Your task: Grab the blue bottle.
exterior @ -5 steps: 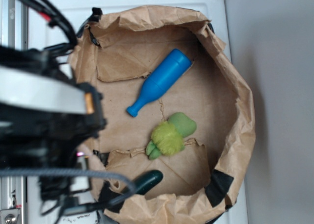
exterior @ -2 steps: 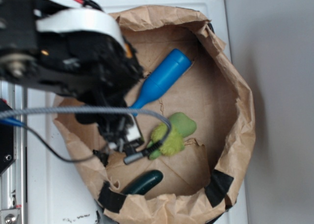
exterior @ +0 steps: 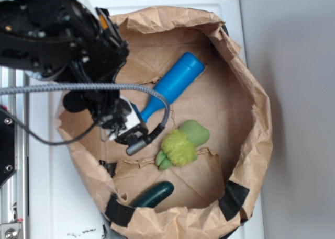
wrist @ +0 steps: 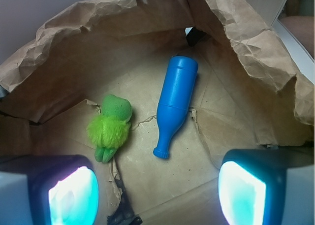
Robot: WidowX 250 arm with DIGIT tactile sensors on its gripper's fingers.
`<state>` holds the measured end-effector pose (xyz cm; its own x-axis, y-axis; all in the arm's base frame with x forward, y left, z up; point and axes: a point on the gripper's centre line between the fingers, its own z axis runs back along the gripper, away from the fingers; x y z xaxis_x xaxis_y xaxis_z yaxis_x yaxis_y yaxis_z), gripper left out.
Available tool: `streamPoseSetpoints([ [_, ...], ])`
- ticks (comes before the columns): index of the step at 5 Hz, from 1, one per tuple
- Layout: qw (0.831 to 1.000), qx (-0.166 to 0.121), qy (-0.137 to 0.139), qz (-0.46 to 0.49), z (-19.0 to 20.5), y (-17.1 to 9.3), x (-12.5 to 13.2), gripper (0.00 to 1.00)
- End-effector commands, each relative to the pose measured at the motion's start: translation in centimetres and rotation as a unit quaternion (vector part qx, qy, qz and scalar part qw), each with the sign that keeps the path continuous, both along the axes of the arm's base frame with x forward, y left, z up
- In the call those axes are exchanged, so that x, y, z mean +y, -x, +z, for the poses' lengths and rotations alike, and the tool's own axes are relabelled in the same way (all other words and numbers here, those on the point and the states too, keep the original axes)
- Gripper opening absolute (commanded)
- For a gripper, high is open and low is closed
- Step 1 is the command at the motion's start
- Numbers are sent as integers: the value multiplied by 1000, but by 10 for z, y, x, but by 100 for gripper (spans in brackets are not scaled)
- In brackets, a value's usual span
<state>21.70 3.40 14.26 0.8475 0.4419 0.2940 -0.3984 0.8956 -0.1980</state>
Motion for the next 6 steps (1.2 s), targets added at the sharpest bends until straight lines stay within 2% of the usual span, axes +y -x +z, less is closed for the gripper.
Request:
streamPoseSetpoints([
  [1, 1000, -15, -3, 8, 9, -3, 7, 100],
  [2, 999, -25, -18, 19, -2, -16, 6, 100],
  [3, 998, -19, -36, 43, -15, -36, 11, 100],
  [4, 997, -14, -49, 56, -28, -45, 15, 100],
  [6, 995, 35, -58, 72, -67, -70, 30, 100],
])
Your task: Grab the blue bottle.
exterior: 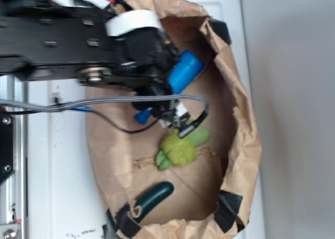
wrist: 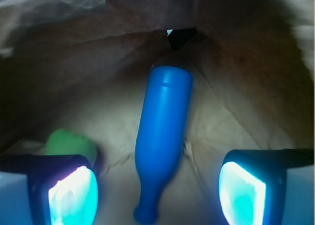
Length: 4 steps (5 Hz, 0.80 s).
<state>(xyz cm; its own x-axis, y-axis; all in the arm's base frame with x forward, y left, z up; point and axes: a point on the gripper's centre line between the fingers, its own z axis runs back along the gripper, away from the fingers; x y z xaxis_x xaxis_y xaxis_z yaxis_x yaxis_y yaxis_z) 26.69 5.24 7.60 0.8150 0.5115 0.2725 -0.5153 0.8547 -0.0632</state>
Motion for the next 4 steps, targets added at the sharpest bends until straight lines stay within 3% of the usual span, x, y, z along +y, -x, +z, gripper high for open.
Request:
streamPoseSetpoints([
  [1, 1000, -10, 11, 17, 3, -40, 10, 100],
  [2, 1000, -6, 2, 26, -4, -54, 12, 100],
  [3, 999, -8, -28, 42, -24, -65, 17, 100],
  [4, 998, -10, -39, 49, -30, -65, 20, 0],
])
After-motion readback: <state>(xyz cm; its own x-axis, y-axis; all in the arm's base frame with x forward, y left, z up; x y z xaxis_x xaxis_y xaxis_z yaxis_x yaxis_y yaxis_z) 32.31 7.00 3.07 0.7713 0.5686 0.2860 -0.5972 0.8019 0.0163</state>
